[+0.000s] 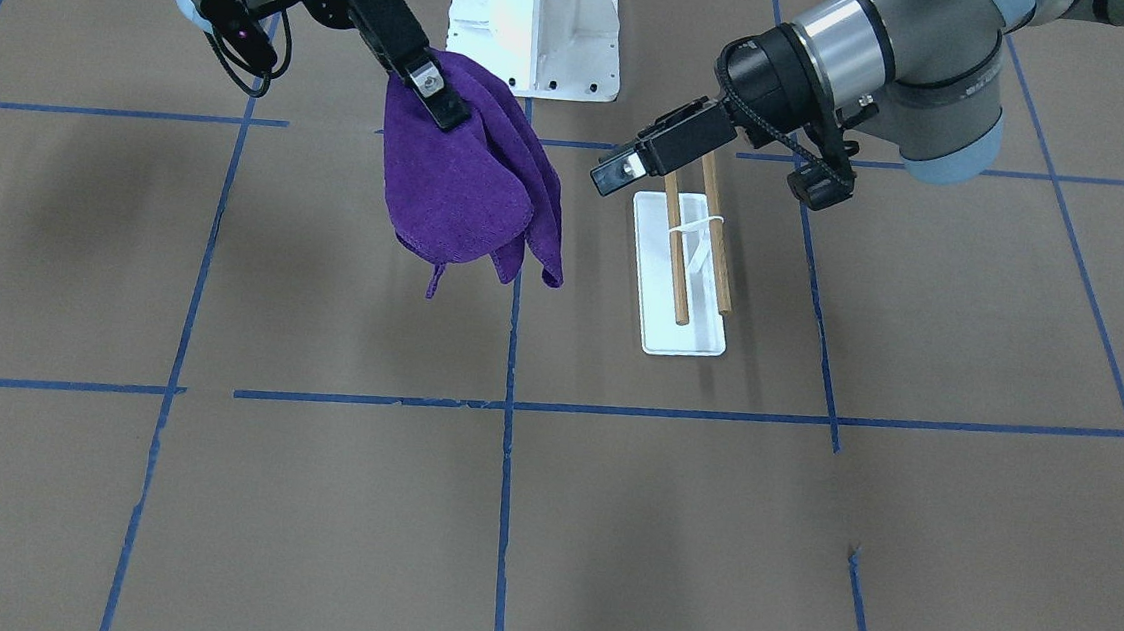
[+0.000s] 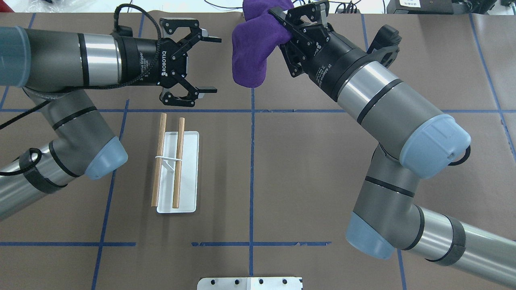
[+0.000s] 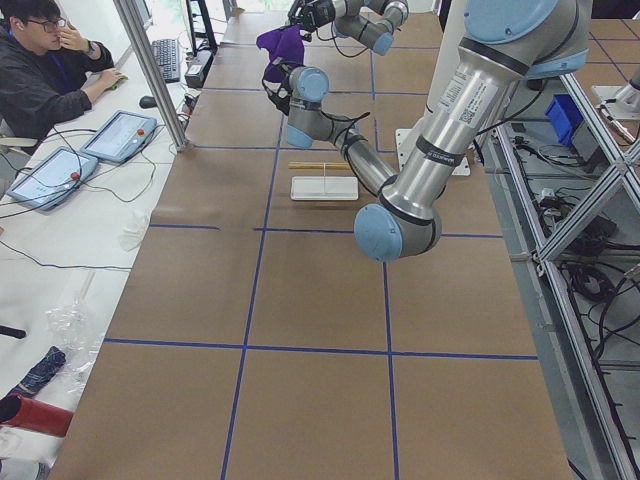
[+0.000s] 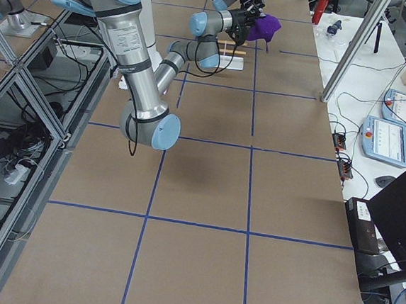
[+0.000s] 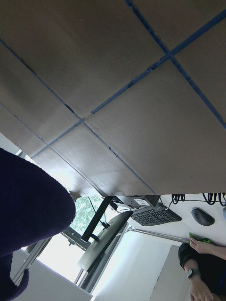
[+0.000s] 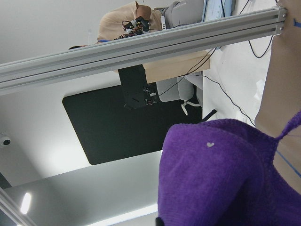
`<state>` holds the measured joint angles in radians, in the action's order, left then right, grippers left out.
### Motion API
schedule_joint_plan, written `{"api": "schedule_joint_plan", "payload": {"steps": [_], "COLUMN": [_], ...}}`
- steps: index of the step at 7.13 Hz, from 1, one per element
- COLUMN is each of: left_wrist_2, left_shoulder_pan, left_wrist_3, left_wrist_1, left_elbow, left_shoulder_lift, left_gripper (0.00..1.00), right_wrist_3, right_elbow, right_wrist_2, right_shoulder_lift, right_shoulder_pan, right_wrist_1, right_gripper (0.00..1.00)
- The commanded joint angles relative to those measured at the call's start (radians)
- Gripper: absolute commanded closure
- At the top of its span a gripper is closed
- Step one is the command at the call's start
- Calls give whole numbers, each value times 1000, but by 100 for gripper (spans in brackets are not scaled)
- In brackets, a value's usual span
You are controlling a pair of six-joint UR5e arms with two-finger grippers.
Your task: Hang towel on rack
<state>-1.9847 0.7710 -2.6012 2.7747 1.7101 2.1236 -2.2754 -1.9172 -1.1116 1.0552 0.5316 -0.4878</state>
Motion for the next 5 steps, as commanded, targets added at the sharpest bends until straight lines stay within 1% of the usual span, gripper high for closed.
{"api": "schedule_joint_plan", "payload": {"steps": [1,4,5], "left_wrist_2": [56,64,108], "left_shoulder_pan": [-35,-45,-45], "left_wrist_3": [-17,-19,-20], "left_wrist_1": [0,-4,-6], "left_elbow": [-9,-17,-21], "left_shoulder_lift": [16,35,44], "left_gripper": [0,0,0], "right_wrist_3": [1,1,1], "right_elbow": [0,-14,-14], "right_wrist_2": [1,1,1], "right_shoulder_lift": [-1,0,0], "right_shoulder_pan": [1,-2,-1], "right_wrist_1": [2,0,0], "right_gripper": [100,100,100]}}
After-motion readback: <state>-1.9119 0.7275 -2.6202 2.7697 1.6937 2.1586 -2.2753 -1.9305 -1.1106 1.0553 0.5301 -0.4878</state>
